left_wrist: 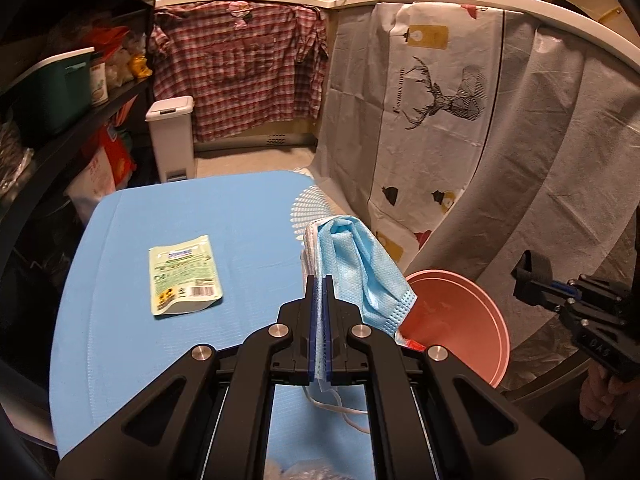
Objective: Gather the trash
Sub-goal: 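Carry the blue mask with the left tool while the right tool carries the black mask over the bin, then open both tools to drop the two masks into the pink bin, then move both open tools from the bin back over the table, then grasp the clear plastic bag with the right tool, then grasp the green-and-white snack pouch with the left tool while the right tool holds the bag, then carry the pouch with the left tool while the right tool carries the plastic bag over the bin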
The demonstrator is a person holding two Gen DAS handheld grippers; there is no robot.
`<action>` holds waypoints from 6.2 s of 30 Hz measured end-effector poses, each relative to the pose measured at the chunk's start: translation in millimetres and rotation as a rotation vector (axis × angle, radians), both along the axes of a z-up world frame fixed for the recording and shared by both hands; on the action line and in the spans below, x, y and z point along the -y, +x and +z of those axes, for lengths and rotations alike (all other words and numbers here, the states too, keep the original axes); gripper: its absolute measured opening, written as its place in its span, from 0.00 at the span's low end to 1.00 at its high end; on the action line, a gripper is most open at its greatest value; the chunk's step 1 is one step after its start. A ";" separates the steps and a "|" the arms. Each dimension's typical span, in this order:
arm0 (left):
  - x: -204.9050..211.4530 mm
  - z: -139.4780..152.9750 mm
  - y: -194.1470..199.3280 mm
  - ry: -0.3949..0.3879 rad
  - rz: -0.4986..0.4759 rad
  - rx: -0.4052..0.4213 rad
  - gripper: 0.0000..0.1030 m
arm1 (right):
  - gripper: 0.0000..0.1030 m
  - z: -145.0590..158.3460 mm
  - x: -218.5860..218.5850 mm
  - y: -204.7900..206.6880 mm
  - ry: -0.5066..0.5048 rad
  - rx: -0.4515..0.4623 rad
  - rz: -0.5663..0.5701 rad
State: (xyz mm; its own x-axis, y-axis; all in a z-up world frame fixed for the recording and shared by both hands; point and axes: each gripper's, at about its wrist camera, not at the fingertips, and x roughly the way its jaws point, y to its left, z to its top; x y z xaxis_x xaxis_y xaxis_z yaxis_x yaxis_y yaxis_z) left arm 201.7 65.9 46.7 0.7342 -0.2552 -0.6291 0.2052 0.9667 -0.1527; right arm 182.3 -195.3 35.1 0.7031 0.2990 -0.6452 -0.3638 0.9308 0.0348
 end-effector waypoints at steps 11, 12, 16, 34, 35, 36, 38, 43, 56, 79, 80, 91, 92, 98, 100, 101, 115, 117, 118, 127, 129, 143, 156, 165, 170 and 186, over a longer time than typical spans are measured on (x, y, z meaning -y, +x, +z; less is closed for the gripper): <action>42.0 -5.6 7.5 0.004 -0.055 -0.006 0.02 | 0.08 -18.0 32.9 4.4 0.039 -0.001 -0.116; 47.2 -6.3 9.0 0.005 -0.061 -0.006 0.02 | 0.09 -17.9 35.7 5.1 0.043 0.002 -0.130; 65.8 -9.4 13.5 0.002 -0.085 -0.008 0.02 | 0.09 -19.6 46.7 8.1 0.054 0.007 -0.174; 140.7 -42.1 41.1 0.015 -0.189 -0.075 0.02 | 0.12 -37.6 70.6 30.4 0.052 -0.034 -0.235; 142.7 -44.2 42.6 0.017 -0.192 -0.080 0.02 | 0.12 -39.0 69.7 32.1 0.048 -0.040 -0.232; 144.6 -46.5 43.9 0.019 -0.195 -0.085 0.02 | 0.12 -40.3 68.8 33.5 0.045 -0.043 -0.229; 147.8 -49.5 46.6 0.019 -0.202 -0.093 0.03 | 0.15 -42.8 67.8 36.7 0.041 -0.056 -0.225; 150.8 -57.0 51.4 0.034 -0.208 -0.117 0.29 | 0.42 -53.0 64.5 46.9 0.025 -0.112 -0.221; 137.8 -49.9 48.9 0.023 -0.192 -0.091 0.29 | 0.44 -55.2 64.8 46.6 0.003 -0.103 -0.220; -58.7 5.1 -4.6 0.005 0.064 0.017 0.22 | 0.28 -19.7 -2.4 -6.8 0.034 0.041 -0.001; -69.9 6.1 -7.0 0.004 0.082 0.018 0.22 | 0.28 -18.4 -11.6 -9.3 0.044 0.044 0.017; -164.1 12.1 -26.0 -0.006 0.240 0.032 0.22 | 0.34 -29.1 -95.2 -27.0 0.100 0.043 0.180; -168.4 11.7 -27.7 -0.006 0.245 0.033 0.22 | 0.38 -32.8 -105.2 -28.5 0.107 0.044 0.195; -193.3 8.7 -30.5 0.006 0.272 0.032 0.22 | 0.55 -55.7 -154.1 -35.2 0.106 -0.001 0.319; -200.3 6.9 -29.2 0.003 0.276 0.026 0.22 | 0.59 -65.6 -169.4 -36.7 0.104 -0.032 0.361; -202.0 6.3 -28.7 0.003 0.277 0.025 0.22 | 0.60 -69.8 -175.3 -37.4 0.101 -0.044 0.376; -207.6 -25.1 0.8 -0.002 0.258 -0.038 0.22 | 0.59 -117.3 -224.4 -28.8 0.032 -0.220 0.511; -205.1 -30.1 6.5 0.001 0.249 -0.044 0.22 | 0.55 -117.8 -225.2 -29.2 0.030 -0.219 0.520; -203.1 -32.8 9.3 0.000 0.244 -0.048 0.22 | 0.52 -117.1 -224.7 -29.2 0.032 -0.217 0.524; -172.0 -71.1 38.1 0.020 0.183 -0.117 0.22 | 0.44 -104.7 -200.0 -14.9 0.076 -0.195 0.453; -165.2 -78.4 43.8 0.034 0.171 -0.128 0.22 | 0.44 -102.4 -190.6 -8.7 0.082 -0.186 0.412; -134.2 -120.0 80.9 0.113 0.118 -0.188 0.31 | 0.45 -110.7 -127.8 40.4 0.118 -0.212 0.088; -115.7 -136.3 102.6 0.195 0.128 -0.207 0.41 | 0.45 -115.2 -127.1 43.7 0.117 -0.219 0.119; -113.2 -135.4 108.0 0.193 0.128 -0.200 0.23 | 0.45 -115.7 -126.1 43.0 0.119 -0.218 0.128; -112.7 -130.7 107.2 0.195 0.129 -0.195 0.11 | 0.45 -115.6 -126.6 42.6 0.119 -0.217 0.126; -113.4 -92.6 81.0 0.170 0.144 -0.142 0.00 | 0.45 -94.3 -120.2 30.7 0.127 -0.153 0.111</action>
